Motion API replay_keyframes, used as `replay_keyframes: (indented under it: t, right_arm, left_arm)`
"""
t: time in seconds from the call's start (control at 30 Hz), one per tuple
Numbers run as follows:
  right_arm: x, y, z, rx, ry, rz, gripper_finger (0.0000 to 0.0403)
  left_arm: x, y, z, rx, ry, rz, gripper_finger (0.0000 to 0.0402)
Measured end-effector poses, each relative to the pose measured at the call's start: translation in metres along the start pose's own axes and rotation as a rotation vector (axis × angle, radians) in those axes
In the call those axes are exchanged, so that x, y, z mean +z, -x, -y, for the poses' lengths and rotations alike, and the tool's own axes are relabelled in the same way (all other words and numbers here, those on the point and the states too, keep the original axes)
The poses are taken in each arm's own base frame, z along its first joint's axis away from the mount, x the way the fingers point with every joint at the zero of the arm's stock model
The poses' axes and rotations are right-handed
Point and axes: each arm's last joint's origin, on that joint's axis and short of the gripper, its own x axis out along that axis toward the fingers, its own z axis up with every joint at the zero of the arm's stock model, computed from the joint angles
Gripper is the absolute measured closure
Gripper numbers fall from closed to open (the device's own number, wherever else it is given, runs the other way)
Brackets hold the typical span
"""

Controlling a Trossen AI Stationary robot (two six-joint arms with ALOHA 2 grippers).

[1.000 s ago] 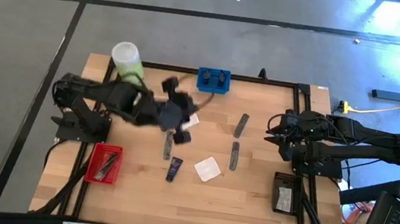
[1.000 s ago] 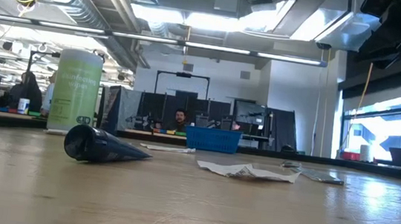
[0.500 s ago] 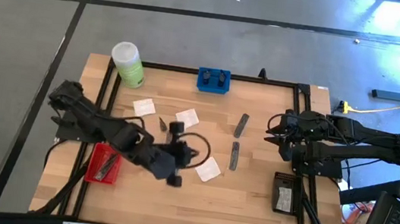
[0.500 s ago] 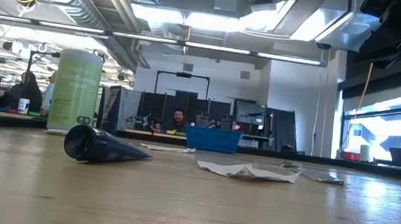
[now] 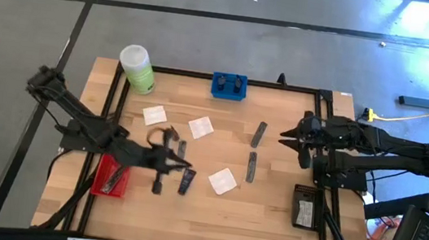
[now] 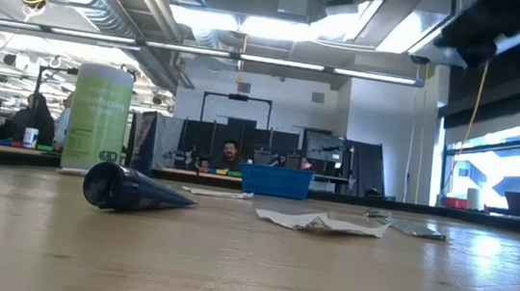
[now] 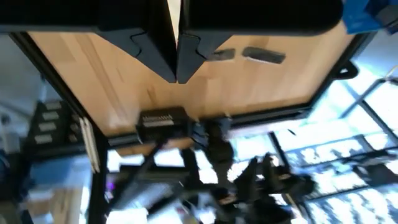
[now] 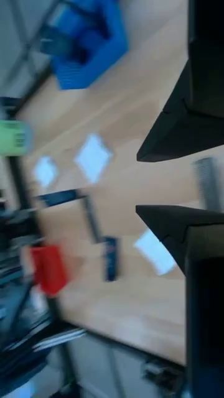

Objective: Pick & Place Travel size toiletries
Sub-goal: Put the white bandage pad into the black basket

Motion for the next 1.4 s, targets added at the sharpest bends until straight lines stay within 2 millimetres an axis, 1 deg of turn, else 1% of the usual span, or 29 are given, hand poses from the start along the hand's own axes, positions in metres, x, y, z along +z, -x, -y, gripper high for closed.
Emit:
replay_keyframes:
  t: [0.1,0.2,0.3,0.37,0.53,0.67,0.83,0.97,1.17,1.3,1.4]
  right_arm:
    - [0.012,0.0,-0.002,-0.017,-0.003,0.133,0.0284]
    - [0.025,-0.005,-0.004,-0.022,-0.012,0.246,0.0289]
    - [0.036,-0.014,-0.008,0.016,0.058,0.327,0.0293]
    - [0.041,-0.022,-0.011,0.032,0.124,0.353,0.0295]
    - [0.045,-0.044,-0.013,0.028,0.221,0.343,0.0294]
    - [0.04,-0.064,-0.013,0.012,0.297,0.273,0.0284]
    - [0.032,-0.081,-0.022,0.036,0.422,0.202,0.0264]
    - [0.025,-0.09,-0.031,0.071,0.451,0.165,0.025]
    - [0.014,-0.102,-0.05,0.077,0.504,0.105,0.0241]
    - [0.012,-0.108,-0.065,0.057,0.555,0.021,0.0241]
    - [0.007,-0.111,-0.076,0.044,0.599,-0.082,0.0244]
  left_arm:
    - [-0.022,0.014,-0.013,0.038,0.034,0.044,0.0396]
    - [-0.046,0.025,-0.025,0.054,0.052,0.057,0.0399]
    - [-0.067,0.036,-0.035,0.078,0.084,0.084,0.0398]
    - [-0.077,0.044,-0.043,0.1,0.099,0.106,0.0395]
    - [-0.104,0.061,-0.054,0.076,0.13,0.14,0.0396]
    - [-0.121,0.071,-0.061,0.08,0.148,0.173,0.0399]
    - [-0.141,0.078,-0.067,0.104,0.132,0.19,0.0394]
    - [-0.151,0.081,-0.068,0.114,0.106,0.197,0.0397]
    - [-0.155,0.083,-0.069,0.102,0.126,0.169,0.0397]
    - [-0.156,0.083,-0.069,0.1,0.144,0.162,0.0389]
    - [-0.156,0.083,-0.069,0.1,0.145,0.162,0.0387]
